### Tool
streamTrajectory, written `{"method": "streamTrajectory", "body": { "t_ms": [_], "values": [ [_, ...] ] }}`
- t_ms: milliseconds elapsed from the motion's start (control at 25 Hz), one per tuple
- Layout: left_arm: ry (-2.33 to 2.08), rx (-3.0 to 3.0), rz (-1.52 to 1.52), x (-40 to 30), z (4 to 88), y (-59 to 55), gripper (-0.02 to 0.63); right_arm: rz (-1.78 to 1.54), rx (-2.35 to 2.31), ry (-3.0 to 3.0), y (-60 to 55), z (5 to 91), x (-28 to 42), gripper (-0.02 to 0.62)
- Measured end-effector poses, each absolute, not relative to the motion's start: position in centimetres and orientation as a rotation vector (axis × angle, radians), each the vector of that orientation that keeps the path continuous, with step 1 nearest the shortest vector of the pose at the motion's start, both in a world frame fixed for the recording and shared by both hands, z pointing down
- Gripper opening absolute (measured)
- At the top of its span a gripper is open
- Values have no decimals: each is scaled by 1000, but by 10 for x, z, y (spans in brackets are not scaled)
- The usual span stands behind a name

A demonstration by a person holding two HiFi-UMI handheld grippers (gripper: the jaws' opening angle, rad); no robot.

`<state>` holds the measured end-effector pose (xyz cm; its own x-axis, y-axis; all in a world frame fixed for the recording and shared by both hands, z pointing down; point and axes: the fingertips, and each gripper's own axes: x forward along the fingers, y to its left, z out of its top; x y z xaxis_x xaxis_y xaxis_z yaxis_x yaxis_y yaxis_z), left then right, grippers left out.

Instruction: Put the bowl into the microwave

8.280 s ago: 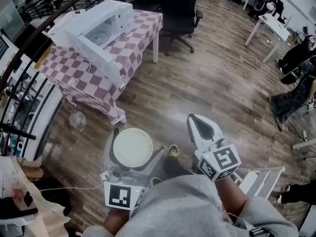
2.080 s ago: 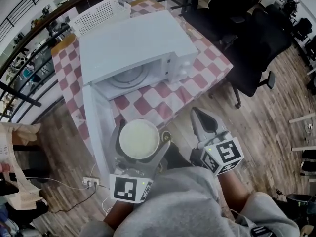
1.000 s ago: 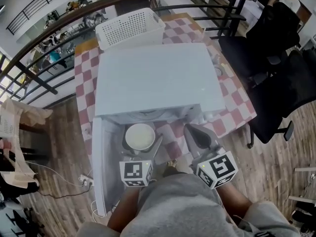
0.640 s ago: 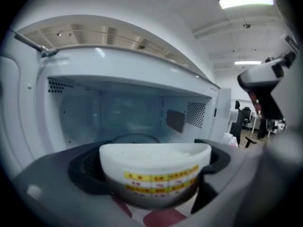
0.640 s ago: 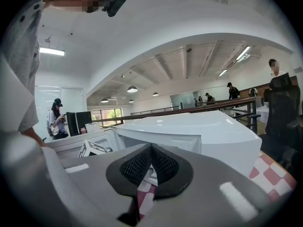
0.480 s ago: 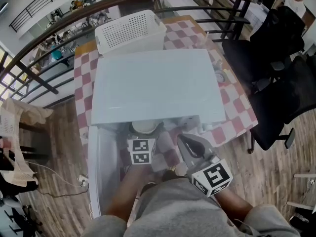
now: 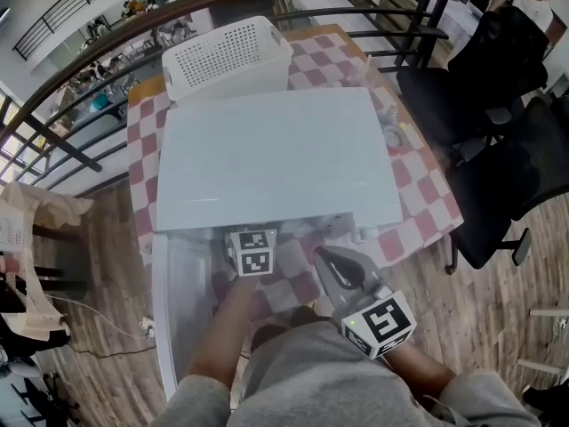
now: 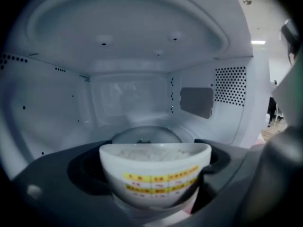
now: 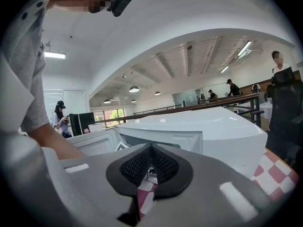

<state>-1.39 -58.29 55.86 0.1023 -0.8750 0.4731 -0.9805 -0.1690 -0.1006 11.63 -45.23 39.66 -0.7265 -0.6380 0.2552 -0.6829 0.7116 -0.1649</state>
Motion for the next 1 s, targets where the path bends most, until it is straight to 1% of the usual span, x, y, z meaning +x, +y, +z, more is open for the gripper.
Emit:
{"method": "streamTrajectory", "body": {
  "t_ms": [560,1000],
  "values": [
    [-1892,2126,724,-18,557,-576,541,408,1063,-2759,-451,398,118,-5],
    [-1815,2067,743,-17,574,-566,540,411,1053,-2786,-448,396,116,-5]
  ]
}}
